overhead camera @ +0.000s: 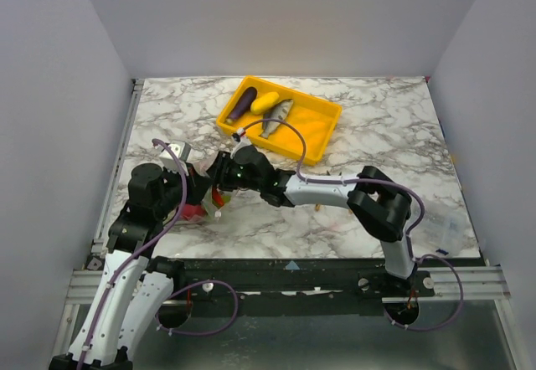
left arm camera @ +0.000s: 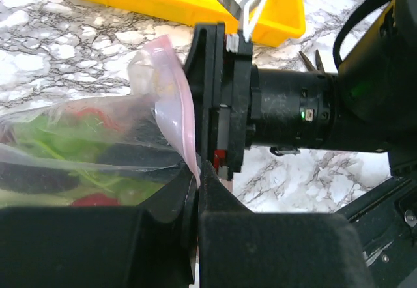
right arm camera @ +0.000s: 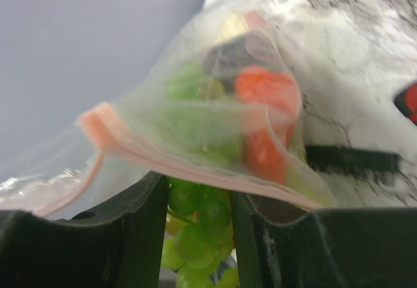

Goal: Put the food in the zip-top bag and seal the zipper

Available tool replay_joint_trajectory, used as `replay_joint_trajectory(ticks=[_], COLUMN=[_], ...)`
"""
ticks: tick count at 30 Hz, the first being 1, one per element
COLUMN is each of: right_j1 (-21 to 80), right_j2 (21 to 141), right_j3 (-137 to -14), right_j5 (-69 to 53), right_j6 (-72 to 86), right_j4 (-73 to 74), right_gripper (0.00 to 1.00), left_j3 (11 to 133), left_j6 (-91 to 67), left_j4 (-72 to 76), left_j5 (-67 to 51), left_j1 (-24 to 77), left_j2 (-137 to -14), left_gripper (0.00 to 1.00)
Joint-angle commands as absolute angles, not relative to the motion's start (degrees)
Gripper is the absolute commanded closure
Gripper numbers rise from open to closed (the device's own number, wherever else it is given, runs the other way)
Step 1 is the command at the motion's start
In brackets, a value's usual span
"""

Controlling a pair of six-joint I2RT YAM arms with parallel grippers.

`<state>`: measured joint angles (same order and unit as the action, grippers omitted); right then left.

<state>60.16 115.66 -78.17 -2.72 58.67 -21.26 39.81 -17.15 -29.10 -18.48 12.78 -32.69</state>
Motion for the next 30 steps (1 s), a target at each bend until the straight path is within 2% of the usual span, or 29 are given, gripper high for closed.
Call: replay_joint_trajectory(ticks=[1, 6, 8, 10, 16, 21, 25, 30], right_j1=[61.31, 61.28, 61.27, 61.26, 61.22, 56.59, 49.22, 40.9], right_j2=[109.9, 105.17, 102.62, 100.16, 94.42, 92.3, 95.01, 105.41], right_j3=[-74.19, -74.44, -72.88, -72.36, -73.02, -72.61, -75.14, -83.56], right_j5=[1.83, 0.93, 0.65, 1.95, 11.87, 18.76, 19.65, 16.62], right_j6=[52.9, 45.62, 43.48, 41.92, 38.19, 36.58, 38.5, 45.19], right_j4=[-17.8, -8.05, -7.12, -5.13, 4.51, 6.47, 4.54, 2.63], right_gripper=[0.56, 0.51, 0.43, 0.4, 0.43, 0.41, 0.38, 0.3], left_j3=[40.08, 40.24, 40.22, 40.25, 40.25, 40.35, 40.26, 40.19], left_j6=[-17.29, -17.23, -17.14, -17.14, -17.06, -17.05, -17.14, -17.22], left_j4=[-27.4, -27.6, -27.59, -27.6, -27.77, -27.8, -27.8, -27.77], left_j5=[-18.99, -18.85, -18.72, -18.65, -17.83, -18.02, -18.17, -18.67], left_j1=[13.02, 12.96, 12.97, 12.97, 12.92, 12.92, 12.94, 12.92], left_j2=[-32.32, -32.82, -33.02, -33.15, -32.96, -32.89, -32.6, -32.58], left_gripper=[1.0, 1.0, 1.0, 1.0, 1.0, 1.0, 1.0, 1.0])
